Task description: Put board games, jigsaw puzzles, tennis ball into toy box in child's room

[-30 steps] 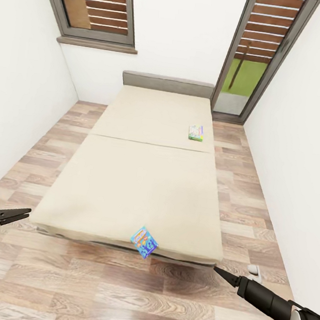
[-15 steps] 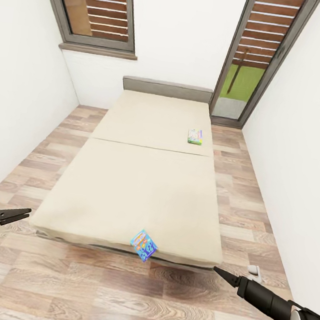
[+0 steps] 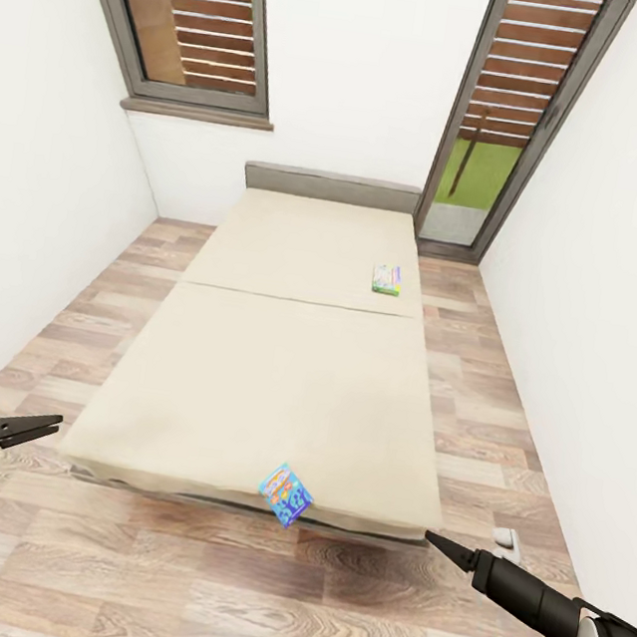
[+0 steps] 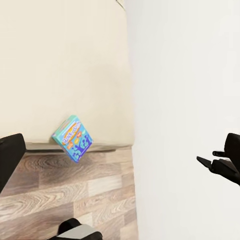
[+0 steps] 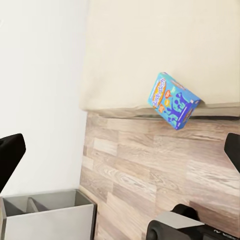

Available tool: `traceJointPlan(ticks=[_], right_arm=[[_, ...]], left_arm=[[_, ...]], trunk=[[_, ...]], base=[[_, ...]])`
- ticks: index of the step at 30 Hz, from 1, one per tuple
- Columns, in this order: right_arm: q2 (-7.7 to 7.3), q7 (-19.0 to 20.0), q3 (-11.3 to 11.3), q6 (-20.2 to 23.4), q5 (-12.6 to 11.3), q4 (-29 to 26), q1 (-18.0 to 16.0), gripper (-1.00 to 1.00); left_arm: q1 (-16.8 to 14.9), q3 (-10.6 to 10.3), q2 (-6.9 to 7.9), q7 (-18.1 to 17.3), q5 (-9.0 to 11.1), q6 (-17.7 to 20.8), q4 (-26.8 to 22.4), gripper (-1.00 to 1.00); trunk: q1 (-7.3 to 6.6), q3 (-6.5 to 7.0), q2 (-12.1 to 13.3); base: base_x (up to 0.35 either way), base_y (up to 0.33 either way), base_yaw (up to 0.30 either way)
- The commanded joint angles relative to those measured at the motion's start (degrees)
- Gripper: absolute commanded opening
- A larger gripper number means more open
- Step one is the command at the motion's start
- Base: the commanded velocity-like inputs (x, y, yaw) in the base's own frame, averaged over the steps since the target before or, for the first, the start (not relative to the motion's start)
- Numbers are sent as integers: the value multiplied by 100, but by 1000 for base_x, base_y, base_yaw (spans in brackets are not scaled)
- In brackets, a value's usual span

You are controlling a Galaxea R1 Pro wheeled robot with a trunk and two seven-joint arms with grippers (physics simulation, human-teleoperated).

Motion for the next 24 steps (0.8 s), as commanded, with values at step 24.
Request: traceJointPlan(ticks=[24], right_arm=[[-1, -102, -3, 26, -24, 4, -3, 100]], left_arm=[[-3, -3, -17, -23, 7, 66, -1, 100]], trunk=[[3, 219, -9]], base=[[77, 50, 0]])
